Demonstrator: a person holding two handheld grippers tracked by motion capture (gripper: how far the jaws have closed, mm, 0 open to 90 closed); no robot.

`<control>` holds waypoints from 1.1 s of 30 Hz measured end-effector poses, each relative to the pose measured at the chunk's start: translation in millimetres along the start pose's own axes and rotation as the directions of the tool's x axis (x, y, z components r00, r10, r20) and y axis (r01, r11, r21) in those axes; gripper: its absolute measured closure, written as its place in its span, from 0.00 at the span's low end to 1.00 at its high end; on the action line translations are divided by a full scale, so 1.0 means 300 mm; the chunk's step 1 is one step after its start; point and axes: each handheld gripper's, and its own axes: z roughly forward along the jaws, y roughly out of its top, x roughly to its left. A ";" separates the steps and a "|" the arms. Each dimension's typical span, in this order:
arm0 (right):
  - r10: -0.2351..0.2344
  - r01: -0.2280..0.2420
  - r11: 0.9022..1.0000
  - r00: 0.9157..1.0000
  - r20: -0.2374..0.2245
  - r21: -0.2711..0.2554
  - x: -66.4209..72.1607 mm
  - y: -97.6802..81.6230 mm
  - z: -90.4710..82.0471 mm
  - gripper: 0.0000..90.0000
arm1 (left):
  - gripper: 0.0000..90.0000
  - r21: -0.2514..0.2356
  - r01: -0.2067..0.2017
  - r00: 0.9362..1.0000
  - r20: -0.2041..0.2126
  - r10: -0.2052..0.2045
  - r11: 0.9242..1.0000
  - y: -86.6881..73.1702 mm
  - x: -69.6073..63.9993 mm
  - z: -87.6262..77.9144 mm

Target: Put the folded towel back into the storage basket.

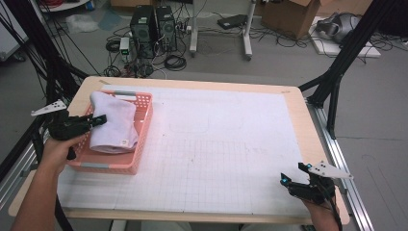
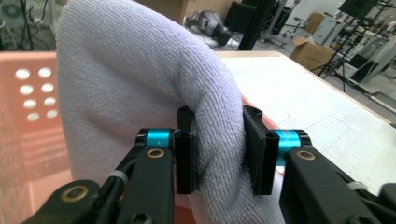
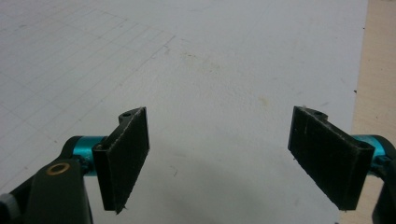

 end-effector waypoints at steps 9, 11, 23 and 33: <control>-0.003 0.003 1.000 1.000 -0.002 0.003 0.003 0.001 0.001 0.22 | 0.53 0.065 0.058 0.990 -0.130 -0.049 0.996 0.021 -0.009 -0.014; -0.004 0.004 1.000 1.000 -0.002 0.002 0.003 0.001 0.001 0.22 | 0.52 0.069 0.057 0.980 -0.195 -0.043 0.996 0.032 -0.017 -0.022; -0.002 0.002 1.000 1.000 -0.003 0.004 0.005 0.003 0.002 0.22 | 0.48 0.054 -0.024 0.937 -0.347 0.041 0.998 0.067 -0.075 -0.030; -0.004 0.004 1.000 1.000 -0.003 0.002 0.005 0.002 0.001 0.22 | 0.48 0.317 0.005 0.894 -0.426 0.137 0.948 0.019 -0.081 0.132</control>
